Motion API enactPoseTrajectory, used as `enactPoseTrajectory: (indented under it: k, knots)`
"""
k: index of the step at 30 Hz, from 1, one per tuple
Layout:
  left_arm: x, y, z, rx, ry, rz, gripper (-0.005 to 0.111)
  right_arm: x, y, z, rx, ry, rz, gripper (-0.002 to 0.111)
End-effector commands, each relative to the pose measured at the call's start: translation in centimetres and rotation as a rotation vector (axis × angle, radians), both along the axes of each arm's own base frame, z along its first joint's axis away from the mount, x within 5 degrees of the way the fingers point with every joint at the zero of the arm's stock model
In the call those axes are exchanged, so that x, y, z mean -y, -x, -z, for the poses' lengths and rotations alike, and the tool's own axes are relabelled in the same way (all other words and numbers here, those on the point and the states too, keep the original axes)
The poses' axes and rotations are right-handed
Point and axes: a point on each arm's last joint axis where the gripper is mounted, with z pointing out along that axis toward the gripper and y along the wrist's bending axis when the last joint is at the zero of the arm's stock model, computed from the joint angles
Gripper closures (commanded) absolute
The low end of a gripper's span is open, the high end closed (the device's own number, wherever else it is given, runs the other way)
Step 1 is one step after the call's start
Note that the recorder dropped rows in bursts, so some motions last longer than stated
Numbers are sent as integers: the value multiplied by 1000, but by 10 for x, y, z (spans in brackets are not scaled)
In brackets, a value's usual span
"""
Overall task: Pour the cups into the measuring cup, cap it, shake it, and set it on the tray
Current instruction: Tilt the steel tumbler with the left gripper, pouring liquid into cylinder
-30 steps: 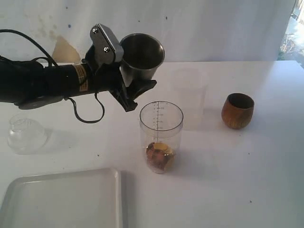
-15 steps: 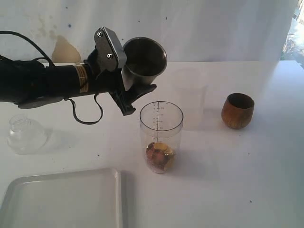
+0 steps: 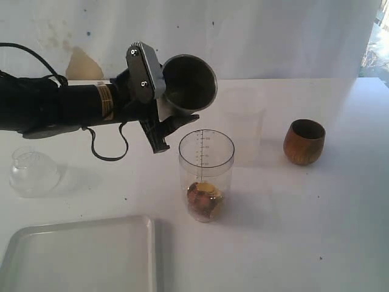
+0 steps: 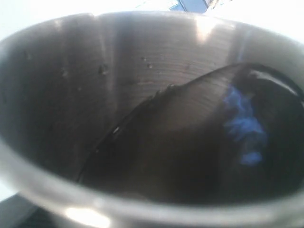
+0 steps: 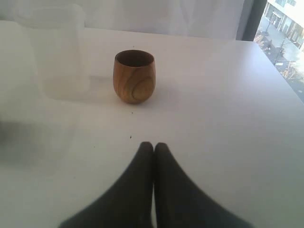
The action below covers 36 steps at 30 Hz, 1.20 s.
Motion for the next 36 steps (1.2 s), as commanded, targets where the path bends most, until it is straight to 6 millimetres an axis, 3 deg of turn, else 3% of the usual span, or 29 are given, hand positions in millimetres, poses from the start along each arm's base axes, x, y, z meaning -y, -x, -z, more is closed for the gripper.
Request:
enactPoseTrajectory:
  k: [1, 36]
  knots:
    - [3, 2, -11, 77, 22, 38, 107, 0, 0, 2, 1, -5, -4, 108]
    - [3, 2, -11, 319, -125, 102, 107, 0, 0, 2, 1, -5, -4, 108]
